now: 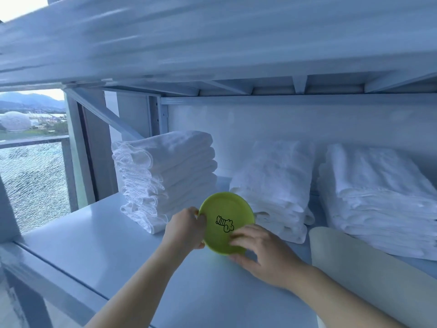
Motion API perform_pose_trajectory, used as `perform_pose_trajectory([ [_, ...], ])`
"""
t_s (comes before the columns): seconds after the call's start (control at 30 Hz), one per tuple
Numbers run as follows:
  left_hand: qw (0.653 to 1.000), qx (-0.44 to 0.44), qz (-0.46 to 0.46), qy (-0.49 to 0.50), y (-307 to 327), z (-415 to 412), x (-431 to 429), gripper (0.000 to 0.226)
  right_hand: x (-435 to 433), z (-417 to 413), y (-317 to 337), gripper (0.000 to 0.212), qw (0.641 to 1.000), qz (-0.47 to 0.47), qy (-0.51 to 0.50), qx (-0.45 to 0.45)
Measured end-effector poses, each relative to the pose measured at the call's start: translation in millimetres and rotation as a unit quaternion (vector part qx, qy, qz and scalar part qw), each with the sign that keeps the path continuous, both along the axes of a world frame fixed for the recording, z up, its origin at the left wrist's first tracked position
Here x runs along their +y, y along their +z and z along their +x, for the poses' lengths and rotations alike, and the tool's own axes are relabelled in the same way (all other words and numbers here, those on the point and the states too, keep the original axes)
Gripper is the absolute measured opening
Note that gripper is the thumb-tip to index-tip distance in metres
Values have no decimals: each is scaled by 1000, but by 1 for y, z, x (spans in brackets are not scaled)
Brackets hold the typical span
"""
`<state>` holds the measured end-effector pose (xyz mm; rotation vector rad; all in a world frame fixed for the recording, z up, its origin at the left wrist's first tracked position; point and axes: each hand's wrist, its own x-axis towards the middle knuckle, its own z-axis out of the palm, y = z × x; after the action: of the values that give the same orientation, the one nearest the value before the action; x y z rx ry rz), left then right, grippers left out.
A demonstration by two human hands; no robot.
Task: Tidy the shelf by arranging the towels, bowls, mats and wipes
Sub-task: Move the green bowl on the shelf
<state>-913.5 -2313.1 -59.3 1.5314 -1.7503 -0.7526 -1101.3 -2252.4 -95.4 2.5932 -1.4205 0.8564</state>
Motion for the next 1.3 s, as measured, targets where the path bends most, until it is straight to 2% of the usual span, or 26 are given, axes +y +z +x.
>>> perform_pose_trajectory([
  [0.07, 999, -34, -11, 8, -1, 1, 0, 24, 0, 0, 1, 58, 999, 19, -1, 25],
  [0.2, 998, -63, -23, 12, -3, 2, -2, 29, -3, 0, -5, 22, 999, -9, -3, 36],
  [0.27, 998, -65, -20, 6, -5, 2, -2, 30, -3, -1, -8, 15, 999, -35, 2, 21],
  [0.4, 993, -113, -28, 3, -14, 7, -7, 39, 0, 0, -8, 19, 998, -64, 9, -3],
  [0.5, 984, -151, -88, -12, -18, 9, -4, 37, 1, 1, -6, 14, 998, -63, 15, -12],
  [0.6, 974, -148, -171, -23, -19, 12, 2, 30, 0, 0, -5, 12, 997, -70, 13, -15],
  [0.77, 937, -82, -301, -160, -27, 13, 9, 34, 2, 0, -4, 14, 997, -78, -1, -15],
  [0.87, 912, -98, -338, -210, -37, 12, 16, 26, 4, 1, -2, 17, 997, -77, -7, -11],
  [0.93, 903, -125, -347, -219, -41, 13, 18, 22, 5, 1, -2, 15, 997, -77, -5, 2],
  [1.17, 914, -117, -310, -235, -43, 19, 20, 25, 13, 3, 1, 17, 998, -60, -9, 6],
  [1.3, 912, -117, -312, -239, -42, 18, 23, 22, 14, 1, 5, 23, 999, -8, -23, -28],
])
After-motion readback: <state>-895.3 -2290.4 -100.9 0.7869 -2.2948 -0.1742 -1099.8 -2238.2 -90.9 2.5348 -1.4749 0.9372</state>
